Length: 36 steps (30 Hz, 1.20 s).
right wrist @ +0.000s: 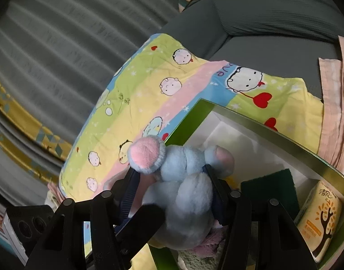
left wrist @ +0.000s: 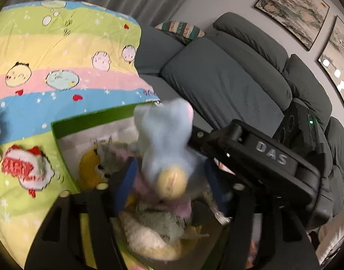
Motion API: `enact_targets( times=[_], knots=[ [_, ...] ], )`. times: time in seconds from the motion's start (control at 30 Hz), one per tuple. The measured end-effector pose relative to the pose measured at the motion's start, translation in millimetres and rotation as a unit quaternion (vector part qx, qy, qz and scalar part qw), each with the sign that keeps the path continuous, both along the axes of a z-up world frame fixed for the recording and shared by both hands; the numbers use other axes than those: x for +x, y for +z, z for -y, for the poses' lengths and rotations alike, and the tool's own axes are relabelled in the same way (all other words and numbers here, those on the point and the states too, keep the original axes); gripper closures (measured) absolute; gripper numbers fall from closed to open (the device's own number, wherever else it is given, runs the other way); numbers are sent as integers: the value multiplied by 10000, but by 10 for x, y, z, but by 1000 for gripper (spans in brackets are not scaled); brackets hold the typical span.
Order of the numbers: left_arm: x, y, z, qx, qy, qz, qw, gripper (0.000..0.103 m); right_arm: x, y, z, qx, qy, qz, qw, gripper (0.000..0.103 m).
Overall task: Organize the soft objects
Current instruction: 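Carry the elephant plush into the green box and lower it, then open the right gripper and move it back over the red knitted item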
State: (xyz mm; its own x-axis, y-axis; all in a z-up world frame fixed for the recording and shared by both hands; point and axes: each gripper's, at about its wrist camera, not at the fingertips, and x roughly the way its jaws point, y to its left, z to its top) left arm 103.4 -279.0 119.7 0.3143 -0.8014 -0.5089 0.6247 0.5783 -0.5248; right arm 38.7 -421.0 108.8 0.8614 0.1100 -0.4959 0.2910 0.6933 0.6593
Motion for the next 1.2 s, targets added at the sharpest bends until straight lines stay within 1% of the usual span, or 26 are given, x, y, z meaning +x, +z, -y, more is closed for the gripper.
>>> enact_targets(
  times=[0.03,0.07,0.1,0.17,0.23,0.37,0.43,0.5,0.6,0.67,0.77,0.8,0.83,0.9,0.97,1.0,1.03,1.07,1.13,1.2],
  knots=[
    [-38,34,-41,31,-4,-18,10000,29,-18,18,-2,-103,-109,-51,9999,35],
    [-94,85,-96,35,2,39,10000,26,-33,33,-8,-212,-211,-120,9995,31],
    [-139,123,-143,60,50,127,9999,26,-62,58,-17,-383,-349,-190,9985,27],
    [-255,209,-256,221,228,310,9990,24,-102,103,-42,-509,-400,-110,9978,26],
    [-332,251,-368,358,393,393,9978,20,-125,134,-75,-472,-315,-28,9984,26],
    [-484,252,-757,606,847,314,9941,16,-143,163,-209,-569,-125,-16,9983,25],
    [-533,204,-968,757,1089,262,9908,16,-171,165,-292,-646,-116,-33,9978,20],
    [-584,130,-1202,913,1324,161,9869,16,-192,172,-399,-771,-27,-45,9970,18],
    [-711,-40,-1650,1064,1798,-3,9779,16,-217,184,-554,-960,134,-90,9952,17],
    [-814,-176,-1985,1225,2165,-106,9685,16,-255,190,-673,-1115,203,-114,9935,15],
    [-902,-364,-2392,1234,2623,-299,9566,16,-283,215,-891,-1431,375,-142,9889,15],
    [-926,-432,-2502,1244,2704,-366,9540,16,-285,219,-956,-1498,430,-151,9877,15],
    [-939,-485,-2579,1254,2773,-409,9517,16,-288,218,-1021,-1536,493,-153,9868,15],
    [-949,-598,-2752,1281,3005,-510,9438,16,-287,204,-1157,-1550,697,-149,9853,15],
    [-924,-689,-2850,1474,3309,-763,9289,16,-263,174,-1323,-1571,965,-197,9827,15],
    [-911,-708,-2885,1559,3373,-826,9247,16,-251,164,-1396,-1605,1073,-222,9809,15],
    [-929,-699,-2927,1501,3376,-777,9260,16,-216,142,-1508,-1678,1230,-277,9777,15],
    [-939,-686,-2969,1468,3424,-736,9251,16,-187,118,-1587,-1723,1311,-342,9757,15],
    [-975,-678,-3044,1469,3593,-729,9187,16,-62,37,-1757,-1799,1452,-577,9712,15],
    [-969,-687,-3106,1451,3666,-781,9157,16,134,-64,-1884,-1793,1510,-809,9688,15]
  ],
)
